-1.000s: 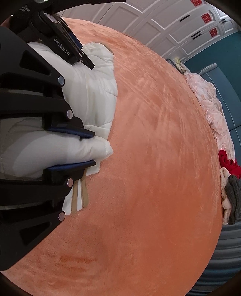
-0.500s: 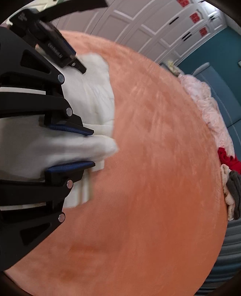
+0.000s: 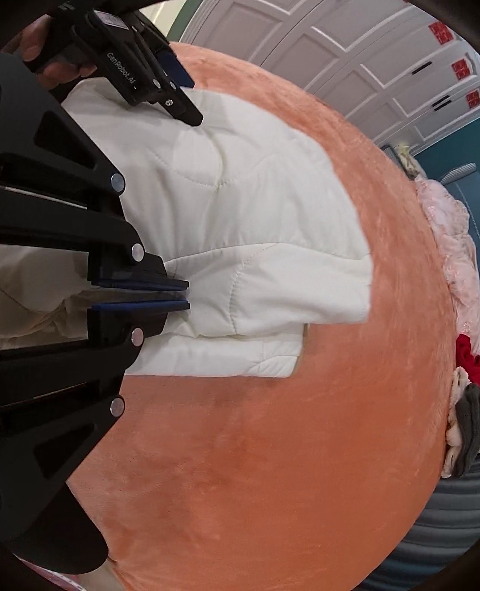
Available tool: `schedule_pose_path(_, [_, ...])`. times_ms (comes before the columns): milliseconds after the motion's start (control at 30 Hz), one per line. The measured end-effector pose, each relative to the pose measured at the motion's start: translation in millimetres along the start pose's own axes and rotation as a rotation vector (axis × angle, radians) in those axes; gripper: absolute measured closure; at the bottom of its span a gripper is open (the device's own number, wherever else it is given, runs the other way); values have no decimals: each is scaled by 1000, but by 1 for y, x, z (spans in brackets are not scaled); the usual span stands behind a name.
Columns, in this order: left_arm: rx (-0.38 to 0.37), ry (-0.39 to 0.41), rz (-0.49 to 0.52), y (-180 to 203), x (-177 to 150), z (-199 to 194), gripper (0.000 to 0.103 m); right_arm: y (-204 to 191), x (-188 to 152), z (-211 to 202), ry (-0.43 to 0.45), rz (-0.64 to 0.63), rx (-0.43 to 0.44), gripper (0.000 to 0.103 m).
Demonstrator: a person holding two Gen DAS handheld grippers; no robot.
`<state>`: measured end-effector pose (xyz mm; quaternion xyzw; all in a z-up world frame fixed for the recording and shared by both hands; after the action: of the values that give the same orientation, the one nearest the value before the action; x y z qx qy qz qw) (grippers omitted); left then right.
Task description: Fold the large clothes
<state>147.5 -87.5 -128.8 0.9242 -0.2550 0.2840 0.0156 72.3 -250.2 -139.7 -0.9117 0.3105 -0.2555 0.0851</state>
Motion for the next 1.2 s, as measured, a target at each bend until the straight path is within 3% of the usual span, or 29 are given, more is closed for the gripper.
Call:
schedule_pose_path(467, [81, 34, 12, 4, -4, 7, 24, -4, -3, 14, 8, -34, -30, 100])
schedule_pose_path(767, [86, 37, 13, 5, -5, 7, 24, -2, -3, 13, 13, -44, -31, 100])
schedule_pose_path(867, [40, 13, -5, 2, -4, 5, 24, -2, 0, 6, 5, -67, -27, 99])
schedule_pose_path(900, [-3, -3, -25, -2, -3, 2, 24, -2, 2, 2, 4, -71, -24, 90])
schedule_pose_path(1000, [-157, -44, -169, -27, -7, -6, 23, 13, 12, -21, 37, -16, -39, 32])
schedule_pose_path(1067, [-270, -63, -314, -50, -16, -4, 22, 26, 14, -30, 32, 54, 51, 28])
schedule_pose_path(1200, [-405, -119, -473, -70, -36, 11, 22, 47, 1, -11, -125, 259, 254, 23])
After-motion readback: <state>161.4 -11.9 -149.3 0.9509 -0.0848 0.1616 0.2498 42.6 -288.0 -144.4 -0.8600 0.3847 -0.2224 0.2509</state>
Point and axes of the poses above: each gripper's, at about its wrist camera, not at the fingertips, and z roughly the way its jaws point, y to its right, x to its top, the point moved 7 cm from there along z, roughly the way its jaws point, and after that the axes turned 12 degrees about z, right-handed, at the moved point
